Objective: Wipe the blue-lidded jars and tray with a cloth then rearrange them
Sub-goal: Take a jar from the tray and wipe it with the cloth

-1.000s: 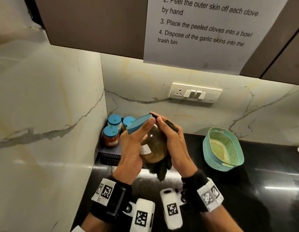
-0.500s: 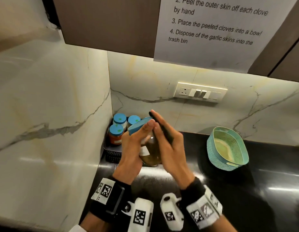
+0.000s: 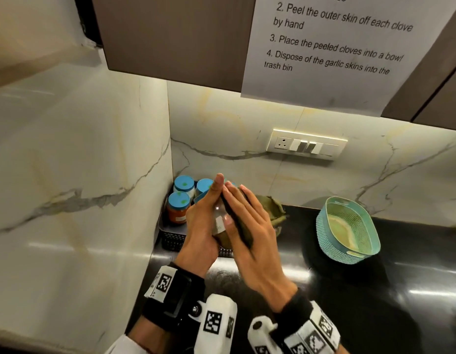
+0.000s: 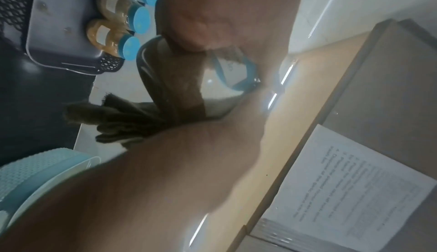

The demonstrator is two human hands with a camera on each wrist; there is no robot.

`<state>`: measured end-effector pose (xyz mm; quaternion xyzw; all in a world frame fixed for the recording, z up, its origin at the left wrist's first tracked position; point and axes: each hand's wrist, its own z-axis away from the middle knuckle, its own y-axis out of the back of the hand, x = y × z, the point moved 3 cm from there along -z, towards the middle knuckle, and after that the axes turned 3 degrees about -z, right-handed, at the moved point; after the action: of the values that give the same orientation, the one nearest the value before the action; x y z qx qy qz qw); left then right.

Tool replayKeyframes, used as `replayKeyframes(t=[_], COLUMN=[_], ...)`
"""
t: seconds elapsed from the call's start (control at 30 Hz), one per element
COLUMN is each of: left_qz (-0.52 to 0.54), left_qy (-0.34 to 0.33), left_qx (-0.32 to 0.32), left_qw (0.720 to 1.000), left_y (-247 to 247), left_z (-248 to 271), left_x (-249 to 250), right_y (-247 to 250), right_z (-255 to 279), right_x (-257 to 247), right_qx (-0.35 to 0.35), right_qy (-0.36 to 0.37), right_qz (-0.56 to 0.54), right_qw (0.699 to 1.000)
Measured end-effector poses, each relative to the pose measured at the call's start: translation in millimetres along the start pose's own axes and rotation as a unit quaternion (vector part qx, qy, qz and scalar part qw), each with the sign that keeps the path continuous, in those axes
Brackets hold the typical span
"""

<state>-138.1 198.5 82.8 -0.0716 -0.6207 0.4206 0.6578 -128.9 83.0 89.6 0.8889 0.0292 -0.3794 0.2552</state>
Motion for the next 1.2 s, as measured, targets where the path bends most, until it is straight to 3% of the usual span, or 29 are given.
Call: replayKeyframes(t=[0.07,0.13,0.23,0.37,0.47,0.57,0.67,0.73,0.8,0.83,0.9,0.93,0.97,1.03,1.1,1.2], left_qz=[-0.013,-0.052,-0.084,-0.096,-0.061,-0.026,-0.007,0.002,-0.011,-0.029,-0.060,-0.061,-0.059,-0.040,-0.022,-0.004], left_qy=[0.005,0.015,0.013,-0.014,-0.009,-0.021,-0.026,-0.033,-0.049,-0.060,-0.077,-0.077,-0.075,-0.066,-0.058,-0.045], left_qx=[0.014,0.005,-0.048,-0.107,-0.106,-0.100,-0.111,-0.096,-0.064,-0.054,-0.049,-0.042,-0.036,-0.028,-0.015,-0.006], left_qw=[1.000,0.999,0.995,0.990,0.992,0.994,0.993,0.995,0.997,0.996,0.994,0.994,0.995,0.997,0.998,0.999], left_y=[0.2,-5.1,-10.8,-5.9,-6.5,-5.0,-1.1,1.8,5.0,3.0,0.4,-0.2,0.3,4.4,9.7,10.2], left_z=[1.1,5.1,8.7,2.4,-5.7,-10.4,-10.9,-9.4,-8.9,-7.3,-6.2,-6.8,-8.3,-13.5,-14.5,-11.2], left_x=[-3.0,-1.9,4.5,6.8,2.9,1.7,-1.0,-2.5,-5.0,-3.9,-2.3,-1.5,0.6,2.1,2.3,-3.6], right_y=[2.9,10.6,28.3,43.4,38.4,24.7,5.4,-3.1,1.3,7.1,16.9,18.5,15.5,5.4,-5.0,-1.4], right_z=[-8.3,-16.4,-25.3,-41.0,-39.6,-28.8,-15.6,-11.4,-21.4,-30.3,-46.5,-51.9,-52.6,-39.5,-20.6,-24.7], right_x=[13.9,24.6,26.2,25.8,22.4,3.4,-6.1,-5.3,1.1,2.8,9.9,7.4,2.6,-8.1,-8.6,5.5], right_qx=[-0.022,-0.047,-0.047,-0.078,-0.064,0.003,0.052,0.057,0.032,0.022,0.002,-0.006,-0.004,0.017,0.016,-0.014], right_qy=[-0.010,-0.049,-0.127,-0.236,-0.247,-0.162,-0.007,0.059,0.021,-0.048,-0.180,-0.199,-0.188,-0.095,-0.014,-0.029], right_qz=[-0.009,-0.088,-0.234,-0.345,-0.384,-0.337,-0.097,0.014,-0.057,-0.134,-0.271,-0.280,-0.251,-0.136,-0.045,-0.098], right_qw=[1.000,0.994,0.963,0.905,0.887,0.927,0.994,0.997,0.998,0.990,0.946,0.939,0.950,0.986,0.999,0.995])
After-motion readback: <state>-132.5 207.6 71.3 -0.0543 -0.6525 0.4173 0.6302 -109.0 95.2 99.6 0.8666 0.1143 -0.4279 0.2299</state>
